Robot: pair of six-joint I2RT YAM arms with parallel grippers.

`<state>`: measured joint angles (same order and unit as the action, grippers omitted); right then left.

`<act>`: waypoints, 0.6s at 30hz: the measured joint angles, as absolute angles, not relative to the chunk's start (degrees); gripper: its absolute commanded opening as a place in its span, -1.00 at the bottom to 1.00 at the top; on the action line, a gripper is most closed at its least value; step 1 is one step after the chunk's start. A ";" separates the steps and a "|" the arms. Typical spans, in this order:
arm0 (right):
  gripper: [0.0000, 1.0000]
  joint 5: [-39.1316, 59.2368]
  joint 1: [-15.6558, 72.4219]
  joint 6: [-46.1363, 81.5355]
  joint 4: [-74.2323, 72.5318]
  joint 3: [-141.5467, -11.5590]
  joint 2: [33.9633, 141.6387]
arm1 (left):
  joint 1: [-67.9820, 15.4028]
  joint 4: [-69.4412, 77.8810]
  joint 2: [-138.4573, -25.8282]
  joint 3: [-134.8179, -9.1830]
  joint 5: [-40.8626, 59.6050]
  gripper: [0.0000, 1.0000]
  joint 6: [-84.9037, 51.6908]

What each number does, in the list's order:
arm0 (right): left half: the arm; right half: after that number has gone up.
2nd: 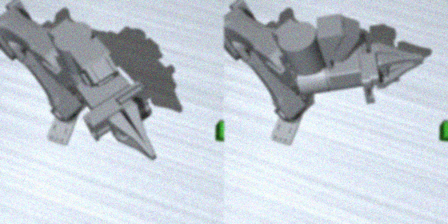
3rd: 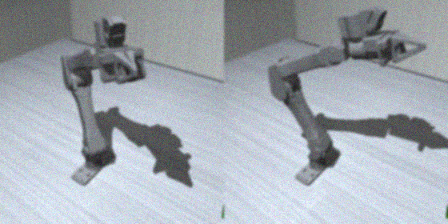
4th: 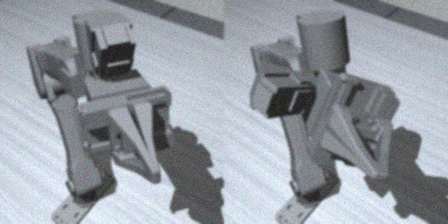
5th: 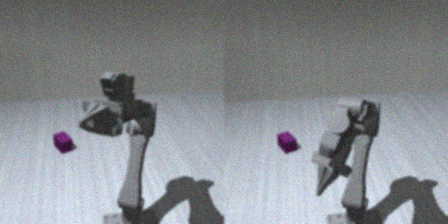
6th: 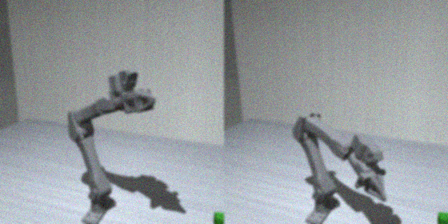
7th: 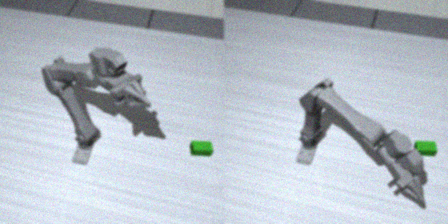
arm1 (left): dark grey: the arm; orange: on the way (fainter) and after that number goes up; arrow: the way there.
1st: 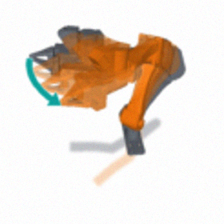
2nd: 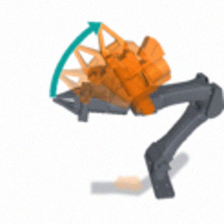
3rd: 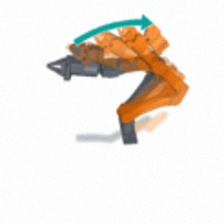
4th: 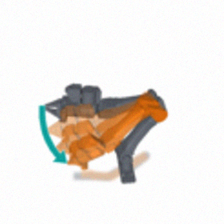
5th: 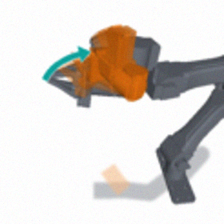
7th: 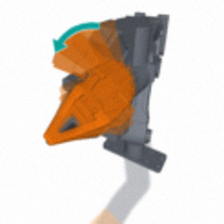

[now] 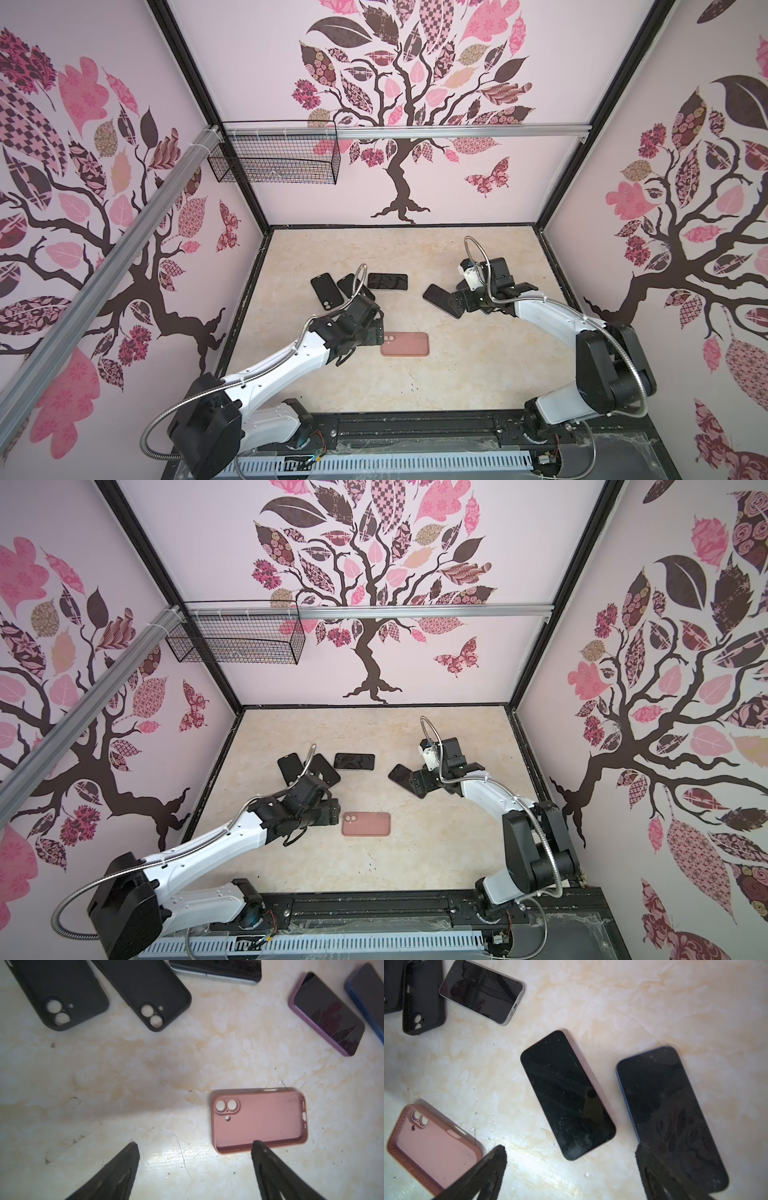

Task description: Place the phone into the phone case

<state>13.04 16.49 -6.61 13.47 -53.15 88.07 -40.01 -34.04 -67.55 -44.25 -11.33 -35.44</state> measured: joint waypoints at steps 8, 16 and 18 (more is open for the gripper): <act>1.00 13.69 16.86 -13.58 15.77 -60.69 95.96 | -34.02 -35.83 -62.63 -44.36 -9.39 0.84 -30.33; 1.00 14.63 19.33 -18.44 18.87 -68.18 104.64 | -33.76 -35.66 -60.82 -44.03 -8.71 0.86 -29.71; 1.00 14.59 19.84 -19.70 20.01 -69.32 106.26 | -33.74 -35.66 -59.77 -43.79 -8.75 0.86 -29.76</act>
<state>14.59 19.84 -19.70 20.01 -69.32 106.26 -33.74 -35.66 -59.77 -43.79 -8.75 -29.76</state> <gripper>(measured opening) 0.997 0.931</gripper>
